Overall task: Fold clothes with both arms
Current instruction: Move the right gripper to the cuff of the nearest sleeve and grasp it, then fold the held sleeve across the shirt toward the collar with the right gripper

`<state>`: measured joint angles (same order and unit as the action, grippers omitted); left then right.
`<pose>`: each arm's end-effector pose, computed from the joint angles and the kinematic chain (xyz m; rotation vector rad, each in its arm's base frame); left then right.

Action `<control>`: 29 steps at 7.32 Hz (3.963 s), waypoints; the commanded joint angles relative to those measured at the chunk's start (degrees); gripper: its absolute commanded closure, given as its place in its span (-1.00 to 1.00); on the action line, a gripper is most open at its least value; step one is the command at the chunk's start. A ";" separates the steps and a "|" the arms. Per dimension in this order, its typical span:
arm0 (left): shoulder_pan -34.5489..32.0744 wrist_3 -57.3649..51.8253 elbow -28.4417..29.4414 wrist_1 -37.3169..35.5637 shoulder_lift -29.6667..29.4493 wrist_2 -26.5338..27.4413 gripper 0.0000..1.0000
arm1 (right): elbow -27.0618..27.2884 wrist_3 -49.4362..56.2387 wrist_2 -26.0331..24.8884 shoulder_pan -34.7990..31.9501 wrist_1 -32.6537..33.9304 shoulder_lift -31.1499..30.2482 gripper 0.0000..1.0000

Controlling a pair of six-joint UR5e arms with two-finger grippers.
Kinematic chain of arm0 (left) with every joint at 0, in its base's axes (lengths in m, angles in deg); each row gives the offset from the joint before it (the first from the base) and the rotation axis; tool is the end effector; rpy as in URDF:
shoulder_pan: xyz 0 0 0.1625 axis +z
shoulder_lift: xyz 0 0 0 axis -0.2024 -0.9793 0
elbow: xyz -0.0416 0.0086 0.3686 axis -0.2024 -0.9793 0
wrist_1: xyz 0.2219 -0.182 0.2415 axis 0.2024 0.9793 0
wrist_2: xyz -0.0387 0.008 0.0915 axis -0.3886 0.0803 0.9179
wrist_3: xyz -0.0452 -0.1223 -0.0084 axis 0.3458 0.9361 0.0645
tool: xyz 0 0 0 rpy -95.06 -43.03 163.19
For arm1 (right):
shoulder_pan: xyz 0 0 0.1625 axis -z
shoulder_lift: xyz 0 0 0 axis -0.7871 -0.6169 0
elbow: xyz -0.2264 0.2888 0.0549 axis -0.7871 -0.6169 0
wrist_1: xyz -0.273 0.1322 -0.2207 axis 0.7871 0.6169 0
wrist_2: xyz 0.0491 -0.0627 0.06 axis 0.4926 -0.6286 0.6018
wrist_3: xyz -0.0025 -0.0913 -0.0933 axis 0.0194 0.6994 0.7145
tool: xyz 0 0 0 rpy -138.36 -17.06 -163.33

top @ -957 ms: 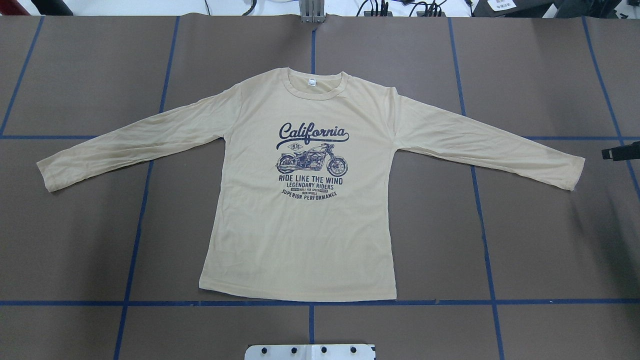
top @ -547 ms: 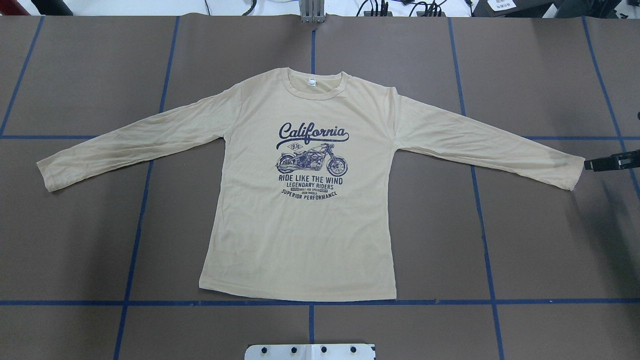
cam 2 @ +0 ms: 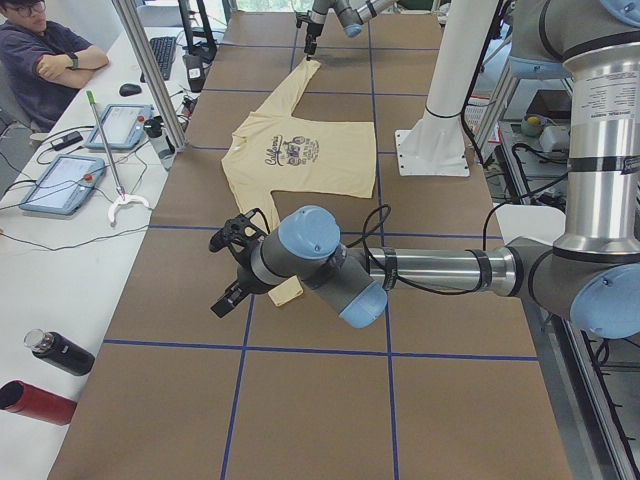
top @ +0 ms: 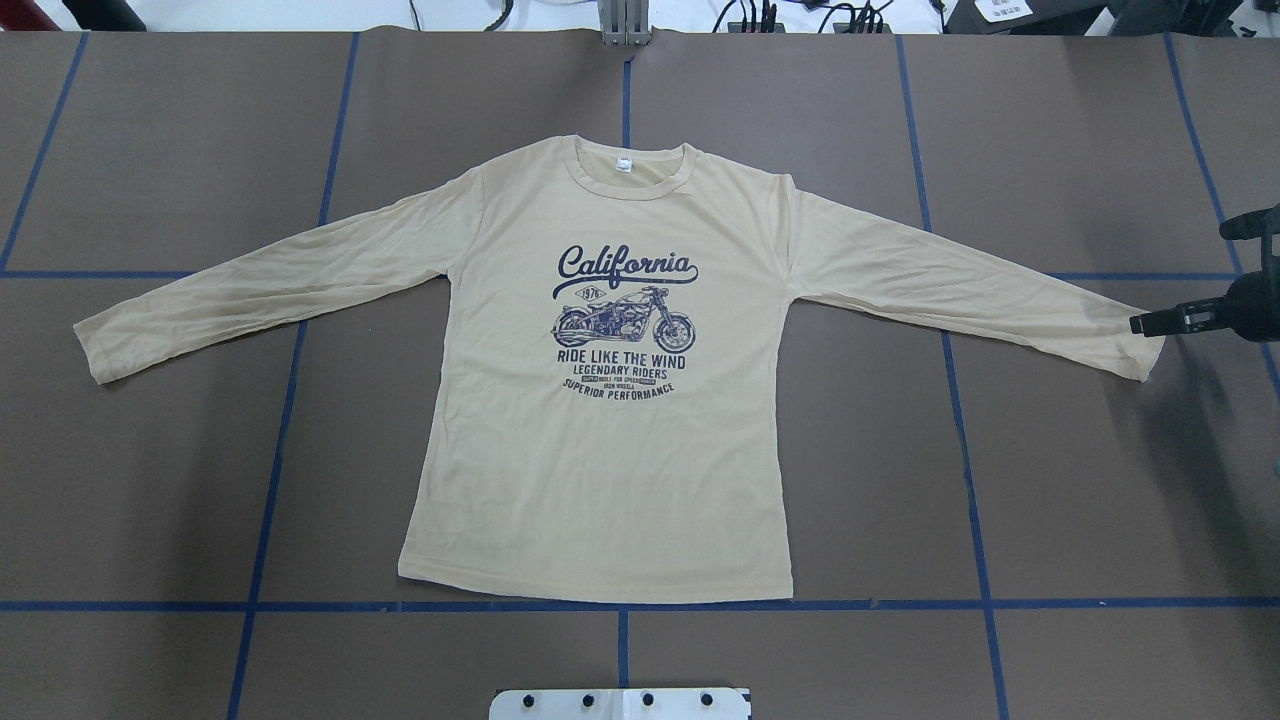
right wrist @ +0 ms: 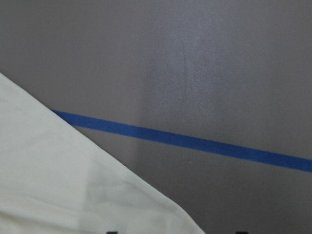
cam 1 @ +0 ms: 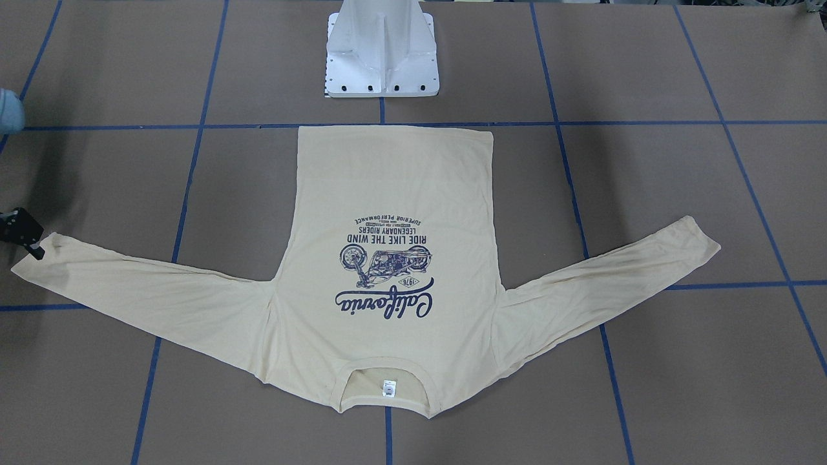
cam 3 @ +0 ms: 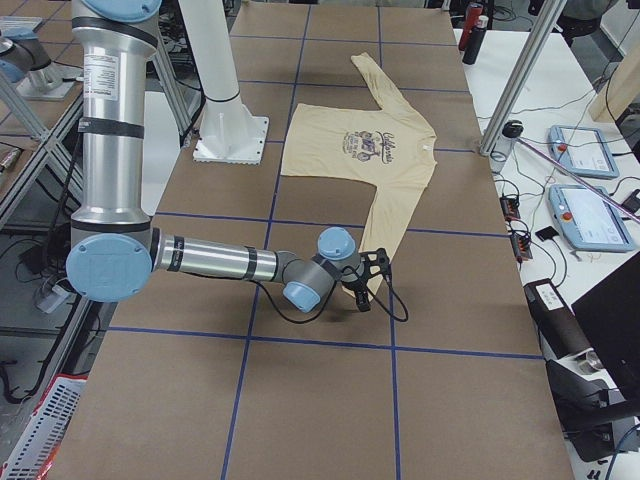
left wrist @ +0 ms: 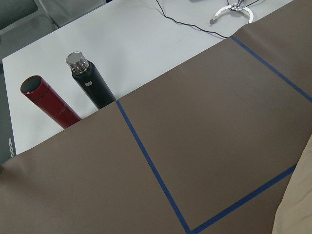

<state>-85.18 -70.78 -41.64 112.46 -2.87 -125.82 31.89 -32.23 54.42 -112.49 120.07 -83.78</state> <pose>-0.0955 -0.4541 0.5248 0.7904 0.6733 0.2627 -0.1724 -0.4528 0.6224 0.3835 -0.8102 -0.0500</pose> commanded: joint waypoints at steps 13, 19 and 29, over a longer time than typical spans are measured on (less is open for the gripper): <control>0.00 0.06 1.42 1.04 -0.01 0.00 -0.99 | 2.14 -0.13 0.41 0.46 0.00 0.26 1.00; 0.00 0.32 2.57 2.64 -0.01 0.00 -0.99 | 14.28 -19.60 -4.12 7.01 22.90 22.18 1.00; 0.00 0.41 3.18 2.46 0.08 0.00 -0.99 | -25.23 -49.87 -40.08 29.63 34.89 74.59 1.00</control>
<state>-85.18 -70.39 -38.61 114.99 -2.80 -125.83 11.97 -80.41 17.20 -84.50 155.10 -13.62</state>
